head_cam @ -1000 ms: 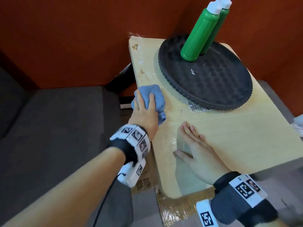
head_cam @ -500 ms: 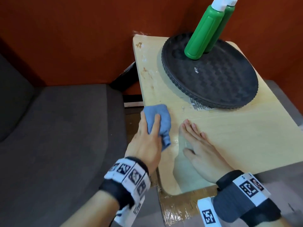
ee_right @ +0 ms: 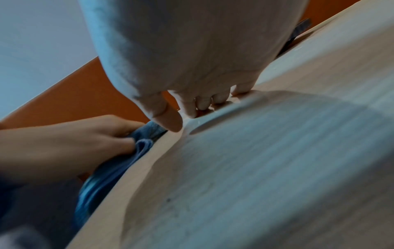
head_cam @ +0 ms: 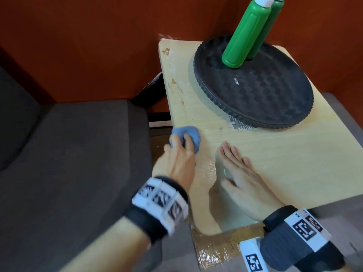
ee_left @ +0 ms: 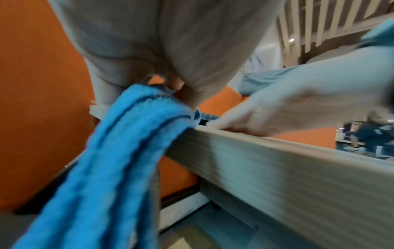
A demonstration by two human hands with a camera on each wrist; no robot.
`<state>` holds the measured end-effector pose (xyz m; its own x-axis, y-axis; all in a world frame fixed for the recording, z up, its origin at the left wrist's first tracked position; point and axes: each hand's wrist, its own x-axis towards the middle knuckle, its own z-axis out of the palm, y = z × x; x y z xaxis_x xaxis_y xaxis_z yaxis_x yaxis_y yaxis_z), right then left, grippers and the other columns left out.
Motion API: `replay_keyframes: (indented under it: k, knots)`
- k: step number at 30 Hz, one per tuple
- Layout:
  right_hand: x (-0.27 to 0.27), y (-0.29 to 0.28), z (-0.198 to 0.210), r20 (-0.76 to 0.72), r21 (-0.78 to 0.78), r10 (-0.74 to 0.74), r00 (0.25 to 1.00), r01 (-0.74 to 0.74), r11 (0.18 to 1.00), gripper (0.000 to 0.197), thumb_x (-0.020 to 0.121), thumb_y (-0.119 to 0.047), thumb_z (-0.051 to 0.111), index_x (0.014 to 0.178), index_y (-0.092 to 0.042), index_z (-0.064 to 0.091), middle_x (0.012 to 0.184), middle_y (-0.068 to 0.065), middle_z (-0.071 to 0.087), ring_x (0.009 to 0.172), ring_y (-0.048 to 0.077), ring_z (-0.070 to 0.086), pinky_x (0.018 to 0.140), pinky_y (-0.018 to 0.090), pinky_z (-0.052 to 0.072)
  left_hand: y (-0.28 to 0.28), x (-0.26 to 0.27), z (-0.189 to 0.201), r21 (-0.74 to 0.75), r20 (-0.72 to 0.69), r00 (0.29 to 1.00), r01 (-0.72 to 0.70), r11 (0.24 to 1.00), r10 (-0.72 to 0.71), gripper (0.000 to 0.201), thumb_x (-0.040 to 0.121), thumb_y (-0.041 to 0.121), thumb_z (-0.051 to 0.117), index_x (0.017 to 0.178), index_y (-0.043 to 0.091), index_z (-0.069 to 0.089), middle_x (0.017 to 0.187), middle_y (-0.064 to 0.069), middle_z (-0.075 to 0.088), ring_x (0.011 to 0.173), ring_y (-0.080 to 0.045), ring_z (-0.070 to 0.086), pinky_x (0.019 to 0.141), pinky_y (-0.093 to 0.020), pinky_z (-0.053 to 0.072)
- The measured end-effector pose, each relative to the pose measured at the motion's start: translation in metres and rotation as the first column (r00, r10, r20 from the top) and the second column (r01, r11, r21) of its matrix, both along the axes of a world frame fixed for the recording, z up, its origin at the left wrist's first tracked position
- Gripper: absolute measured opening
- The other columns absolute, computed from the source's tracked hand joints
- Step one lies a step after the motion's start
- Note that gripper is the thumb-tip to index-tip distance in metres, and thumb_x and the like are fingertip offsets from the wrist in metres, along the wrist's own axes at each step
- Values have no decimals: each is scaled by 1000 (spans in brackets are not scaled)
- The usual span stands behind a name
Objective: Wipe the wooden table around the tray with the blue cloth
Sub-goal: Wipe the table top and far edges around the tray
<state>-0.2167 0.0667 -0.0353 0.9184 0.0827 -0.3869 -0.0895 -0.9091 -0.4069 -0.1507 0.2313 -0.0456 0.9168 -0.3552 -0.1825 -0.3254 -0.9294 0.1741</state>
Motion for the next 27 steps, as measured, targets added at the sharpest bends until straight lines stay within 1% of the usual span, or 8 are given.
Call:
replay_keyframes:
  k: [3,7,12,14,17,20,24,27]
  knots:
    - [0,0,0,-2,9,-6,1000,6,1000,71,97,-21,38,151,-30,-6,155,-19,-21,139,-6,-23,119,29,-9,4,18,-11,47,90,990,107,993,-111,36,83,5,42,118,-4,49,114,-23,48,86,-32,53,58,-38,39]
    - [1,1,0,-11,11,-10,1000,10,1000,72,96,-21,38,151,-30,-7,154,-20,-23,139,-6,-24,119,28,-9,10,-49,-5,6,64,955,291,957,-290,51,68,6,28,99,-5,67,99,-23,60,63,-32,53,48,-34,43]
    - [1,1,1,1,0,-7,1000,7,1000,72,96,-21,39,151,-31,-8,154,-20,-23,139,-5,-24,119,28,-10,14,2,-8,-36,260,938,246,969,-229,43,64,9,35,88,3,70,88,-14,61,52,-29,49,42,-29,29]
    - [1,1,-1,5,0,-6,1000,6,1000,72,97,-21,40,151,-31,-7,154,-20,-22,140,-5,-23,118,28,-10,18,-4,-12,-53,259,935,266,963,-244,43,62,8,40,93,4,69,97,-14,63,55,-30,50,42,-31,36]
    - [1,0,-4,20,20,-8,1000,7,1000,73,97,-21,41,150,-34,-6,154,-21,-21,140,-6,-22,119,29,-9,37,-41,-23,-64,238,906,375,925,-350,58,64,8,38,117,7,61,126,-14,59,61,-27,52,46,-32,45]
    - [0,-1,-6,26,18,-6,1000,6,1000,72,97,-22,41,151,-33,-7,155,-21,-21,139,-7,-23,119,28,-10,43,-14,-16,-35,236,898,389,920,-371,58,75,10,38,130,15,54,138,-10,50,70,-30,57,50,-33,43]
    - [0,-1,-7,21,2,-8,1000,8,1000,71,98,-24,40,152,-30,-6,156,-18,-20,140,-5,-22,119,30,-9,27,37,-6,56,63,962,262,963,-266,66,90,8,31,150,28,15,159,3,5,109,-31,45,73,-38,36]
    - [1,-1,-7,13,20,-12,1000,12,1000,71,98,-24,40,152,-30,-6,155,-19,-21,140,-6,-22,119,29,-10,43,-9,-15,-13,176,921,356,935,-348,70,76,5,23,139,23,45,152,-3,35,81,-30,56,59,-36,45]
